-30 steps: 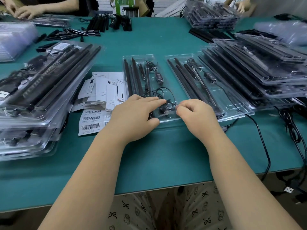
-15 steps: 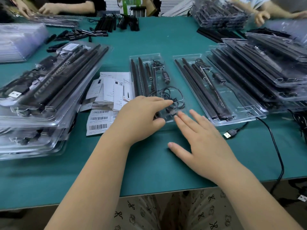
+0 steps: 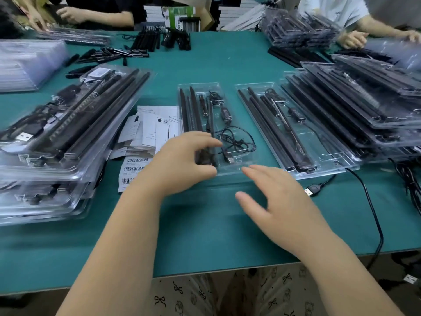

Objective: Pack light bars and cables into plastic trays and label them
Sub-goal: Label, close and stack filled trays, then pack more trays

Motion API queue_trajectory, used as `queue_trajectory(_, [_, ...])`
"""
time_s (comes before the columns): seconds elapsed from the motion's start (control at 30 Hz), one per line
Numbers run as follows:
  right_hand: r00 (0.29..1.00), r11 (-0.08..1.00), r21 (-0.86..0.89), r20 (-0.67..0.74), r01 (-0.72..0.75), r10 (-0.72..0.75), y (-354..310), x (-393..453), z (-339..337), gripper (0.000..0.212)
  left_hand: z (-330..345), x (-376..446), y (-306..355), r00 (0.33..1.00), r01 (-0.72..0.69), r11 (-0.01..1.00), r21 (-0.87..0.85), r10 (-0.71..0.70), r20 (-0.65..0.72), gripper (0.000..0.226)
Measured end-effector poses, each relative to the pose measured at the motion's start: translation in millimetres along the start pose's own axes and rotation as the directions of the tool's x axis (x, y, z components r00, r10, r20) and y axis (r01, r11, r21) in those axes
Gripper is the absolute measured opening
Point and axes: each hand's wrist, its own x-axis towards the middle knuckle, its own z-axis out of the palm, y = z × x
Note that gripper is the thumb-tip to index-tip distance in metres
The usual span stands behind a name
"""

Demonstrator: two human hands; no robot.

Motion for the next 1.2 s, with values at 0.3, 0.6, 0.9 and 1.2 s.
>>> queue_trajectory(0.3, [0.962,0.891,0.385,-0.025,-0.242,0.272,16,17,-21,0.054,-22,38,-25,0.777,0.629,0.656,0.417,-0.539,-0.325,0.041])
queue_trajectory(0.6, [0.935,0.699,0.673,-0.030,-0.243,0.354,4,51,-4,0.025,-19,45,-44,0.763,0.641,0.690,0.336,-0.527,-0.373,0.028])
queue_trajectory(0.9, [0.928,0.664,0.723,-0.088,-0.191,0.362,9,56,-5,0.018,-28,37,-35,0.761,0.604,0.744,0.286,-0.432,-0.484,0.021])
queue_trajectory(1.2, [0.929,0.632,0.764,-0.128,-0.131,0.348,14,61,-15,0.018,-32,37,-10,0.766,0.581,0.727,0.367,-0.336,-0.548,0.019])
